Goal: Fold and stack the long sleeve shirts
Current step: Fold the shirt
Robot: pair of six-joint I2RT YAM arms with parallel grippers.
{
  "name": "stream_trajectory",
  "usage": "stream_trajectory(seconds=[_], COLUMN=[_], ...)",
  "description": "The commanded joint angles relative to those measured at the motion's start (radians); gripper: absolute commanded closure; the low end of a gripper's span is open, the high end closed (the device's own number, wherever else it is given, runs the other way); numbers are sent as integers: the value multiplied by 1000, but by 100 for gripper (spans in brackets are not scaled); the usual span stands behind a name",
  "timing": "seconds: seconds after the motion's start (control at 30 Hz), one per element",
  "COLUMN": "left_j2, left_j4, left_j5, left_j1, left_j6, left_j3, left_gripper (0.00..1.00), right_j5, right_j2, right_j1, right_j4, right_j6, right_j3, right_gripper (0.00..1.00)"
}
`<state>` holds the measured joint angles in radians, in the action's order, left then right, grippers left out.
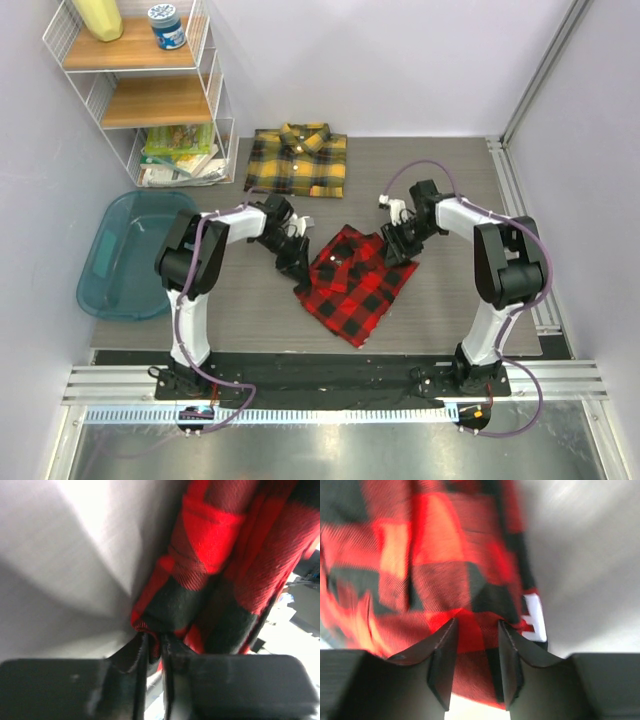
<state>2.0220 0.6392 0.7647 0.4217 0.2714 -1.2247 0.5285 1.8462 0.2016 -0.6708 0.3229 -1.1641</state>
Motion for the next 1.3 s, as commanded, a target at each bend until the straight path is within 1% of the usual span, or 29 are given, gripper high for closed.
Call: stream_trajectory(seconds=[0.0,0.03,0.07,0.1,0.13,0.2,0.23,0.3,0.33,0.37,0.4,0.43,0.47,0.53,0.57,0.63,0.73,0.9,1.03,1.13,1.17,1.23,1.27], left_j2=[89,148,173,197,213,218,204,123,81,43,-45,-86,-161,-213,-250,-261,-247,-213,-186,-174,-164,-157,-148], left_j4=[68,70,86,103,105,90,80,36,-17,-53,-79,-105,-105,-110,-111,-90,-62,-64,-62,-67,-67,-73,-75], left_j5=[-73,-68,-74,-73,-64,-62,-74,-91,-85,-87,-74,-76,-82,-53,-51,-64,-82,-85,-84,-88,-91,-88,-93], left_j1=[-70,-92,-100,-103,-106,-106,-110,-130,-164,-181,-198,-219,-222,-221,-216,-195,-178,-159,-143,-127,-121,-115,-109], left_j6=[-150,-156,-164,-167,-172,-184,-201,-192,-160,-141,-126,-114,-110,-94,-86,-90,-100,-95,-97,-100,-100,-98,-100], left_j3=[-230,-277,-339,-428,-467,-502,-509,-460,-385,-333,-290,-210,-179,-87,-67,-35,-29,-13,-10,-7,-7,-7,-10], left_gripper=[93,96,96,94,86,75,63,53,48,46,44,42,41,41,41,40,41,43,44,44,45,46,47], right_j5=[167,209,258,310,338,372,372,361,334,306,273,213,182,122,114,119,129,143,165,166,169,174,177], right_j2=[-90,-102,-122,-131,-134,-130,-130,-125,-128,-130,-128,-125,-119,-84,-68,-22,22,76,105,131,139,151,153], right_j1=[7,10,10,12,12,9,4,-30,-45,-82,-96,-111,-122,-120,-122,-122,-120,-120,-119,-116,-117,-114,-110], right_j4=[-157,-180,-208,-213,-225,-254,-254,-242,-230,-195,-179,-165,-156,-156,-156,-156,-159,-156,-176,-174,-174,-176,-174], right_j6=[8,27,27,18,13,8,-5,-56,-74,-111,-123,-130,-131,-127,-130,-133,-125,-101,-87,-88,-88,-87,-85], right_j3=[70,69,70,70,64,24,9,-46,-60,-83,-91,-104,-111,-134,-140,-160,-186,-210,-236,-253,-259,-273,-278], right_gripper=[55,54,51,48,46,43,42,39,39,37,36,34,30,27,27,25,26,29,35,42,48,53,58])
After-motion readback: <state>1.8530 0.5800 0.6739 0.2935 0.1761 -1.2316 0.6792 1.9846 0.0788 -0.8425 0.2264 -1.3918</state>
